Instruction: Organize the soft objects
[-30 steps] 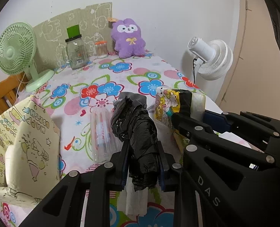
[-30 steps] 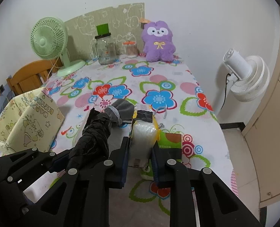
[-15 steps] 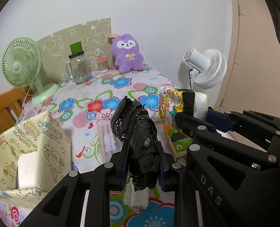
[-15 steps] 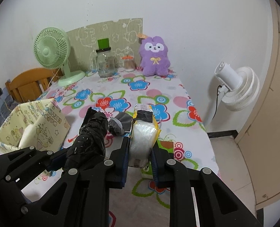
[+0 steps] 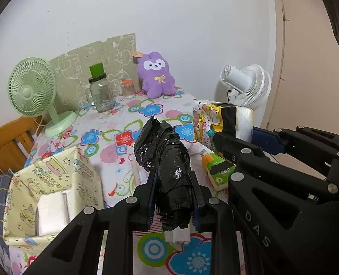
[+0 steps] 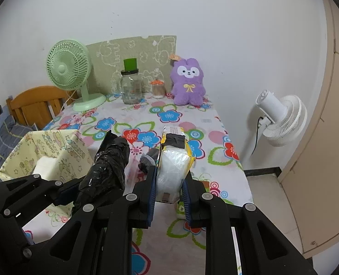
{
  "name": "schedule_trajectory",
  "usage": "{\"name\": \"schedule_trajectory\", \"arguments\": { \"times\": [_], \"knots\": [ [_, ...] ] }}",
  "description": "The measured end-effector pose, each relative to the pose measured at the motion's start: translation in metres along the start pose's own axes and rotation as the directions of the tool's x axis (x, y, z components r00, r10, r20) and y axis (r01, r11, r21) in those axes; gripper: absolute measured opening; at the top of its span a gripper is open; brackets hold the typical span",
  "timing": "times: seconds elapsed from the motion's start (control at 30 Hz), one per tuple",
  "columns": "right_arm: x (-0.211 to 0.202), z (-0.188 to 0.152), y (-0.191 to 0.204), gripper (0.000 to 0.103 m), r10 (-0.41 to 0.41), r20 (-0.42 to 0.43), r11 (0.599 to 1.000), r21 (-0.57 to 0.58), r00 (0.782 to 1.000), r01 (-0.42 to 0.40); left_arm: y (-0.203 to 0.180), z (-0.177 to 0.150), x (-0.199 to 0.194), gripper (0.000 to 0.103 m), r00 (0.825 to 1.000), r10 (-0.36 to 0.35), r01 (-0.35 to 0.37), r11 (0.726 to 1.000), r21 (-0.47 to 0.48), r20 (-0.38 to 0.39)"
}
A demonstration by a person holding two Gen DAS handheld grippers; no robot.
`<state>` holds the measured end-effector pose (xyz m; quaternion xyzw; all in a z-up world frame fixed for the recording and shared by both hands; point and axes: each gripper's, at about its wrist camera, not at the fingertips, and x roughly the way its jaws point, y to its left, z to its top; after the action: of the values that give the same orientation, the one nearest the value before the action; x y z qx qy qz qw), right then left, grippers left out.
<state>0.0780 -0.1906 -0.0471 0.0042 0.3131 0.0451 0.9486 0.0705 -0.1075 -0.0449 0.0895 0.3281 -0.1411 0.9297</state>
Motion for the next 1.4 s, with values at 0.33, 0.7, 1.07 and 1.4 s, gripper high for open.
{"name": "schedule_trajectory", "arguments": {
  "times": [0.33, 0.7, 1.07, 1.4],
  "knots": [
    [-0.017, 0.015, 0.022, 0.023, 0.024, 0.03, 0.999, -0.037, 0.999, -0.023, 0.019, 0.002, -0.022, 0.024, 0.999, 0.028, -0.028, 1.0, -0.009, 0.031],
    [-0.025, 0.025, 0.052, 0.023, 0.086, 0.039, 0.994, -0.071, 0.996, -0.083, 0.047, 0.0, -0.039, 0.024, 0.995, 0.088, -0.087, 0.996, -0.021, 0.052],
    [-0.021, 0.034, 0.085, 0.023, 0.133, 0.036, 0.986, -0.107, 0.99, -0.129, 0.078, -0.004, -0.048, 0.024, 0.989, 0.141, -0.139, 0.989, -0.048, 0.054],
    [-0.008, 0.04, 0.113, 0.023, 0.179, 0.016, 0.976, -0.131, 0.984, -0.175, 0.103, -0.01, -0.048, 0.024, 0.984, 0.177, -0.174, 0.982, -0.074, 0.036]
  ]
}}
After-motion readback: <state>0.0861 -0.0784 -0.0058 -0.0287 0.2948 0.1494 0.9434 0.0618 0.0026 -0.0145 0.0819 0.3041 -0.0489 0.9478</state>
